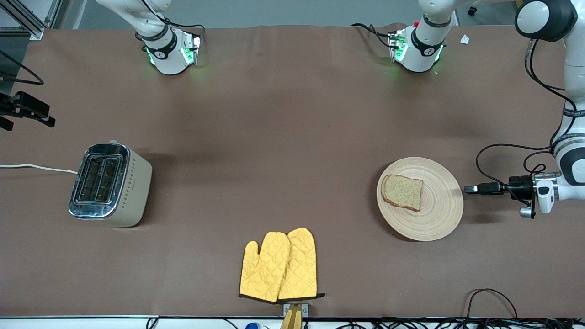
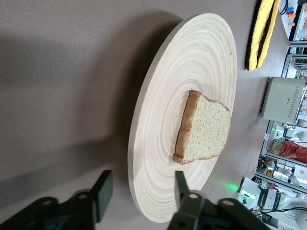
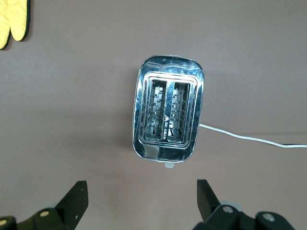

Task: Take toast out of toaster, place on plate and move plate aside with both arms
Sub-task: 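Slide the plate with toast away from the toaster with the left gripper, then open the left gripper and pull it back from the plate rim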

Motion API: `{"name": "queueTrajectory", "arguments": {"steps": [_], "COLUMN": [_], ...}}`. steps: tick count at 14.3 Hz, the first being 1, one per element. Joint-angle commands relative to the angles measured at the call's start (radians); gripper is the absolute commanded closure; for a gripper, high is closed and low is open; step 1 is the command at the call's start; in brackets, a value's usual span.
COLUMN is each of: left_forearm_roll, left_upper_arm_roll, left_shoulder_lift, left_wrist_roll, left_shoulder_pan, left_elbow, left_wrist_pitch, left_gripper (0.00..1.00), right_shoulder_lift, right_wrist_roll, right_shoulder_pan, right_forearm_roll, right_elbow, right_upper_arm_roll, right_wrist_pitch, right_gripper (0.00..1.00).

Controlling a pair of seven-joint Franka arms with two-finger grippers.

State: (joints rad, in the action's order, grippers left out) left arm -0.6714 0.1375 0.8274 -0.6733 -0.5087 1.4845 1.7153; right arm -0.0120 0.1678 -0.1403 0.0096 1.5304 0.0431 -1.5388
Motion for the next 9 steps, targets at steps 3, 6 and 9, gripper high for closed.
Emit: {"name": "queueTrajectory", "arguments": {"steps": [3,6,9], "left_forearm_roll": [0.134,0.24,0.335], "left_upper_arm_roll": [-0.013,-0.004,-0.003], "left_shoulder_lift": [-0.016,-0.028,-0.08], "left_wrist_roll": [0.017,0.018,0.044], "left_shoulder_pan": [-0.005,0.002,0.059], "left_elbow": [-0.09,-0.167,-0.207], "left_wrist_pitch": [-0.016,-0.017,-0.017], "left_gripper": [0.0,0.0,0.0], "right_shoulder_lift": [0.018,0.02,0.02], "right_wrist_roll": [-0.01,-0.01,-0.01], "right_shoulder_pan": [-0.018,-0.018,-0.018], "right_forearm_roll": [-0.017,-0.017,-0.017], "right_elbow": [0.011,0.013,0.013], "right_upper_arm_roll": [0.017,0.017,0.017], "right_wrist_pitch": [0.005,0.006,0.006], "right_gripper": [0.0,0.0,0.0]}}
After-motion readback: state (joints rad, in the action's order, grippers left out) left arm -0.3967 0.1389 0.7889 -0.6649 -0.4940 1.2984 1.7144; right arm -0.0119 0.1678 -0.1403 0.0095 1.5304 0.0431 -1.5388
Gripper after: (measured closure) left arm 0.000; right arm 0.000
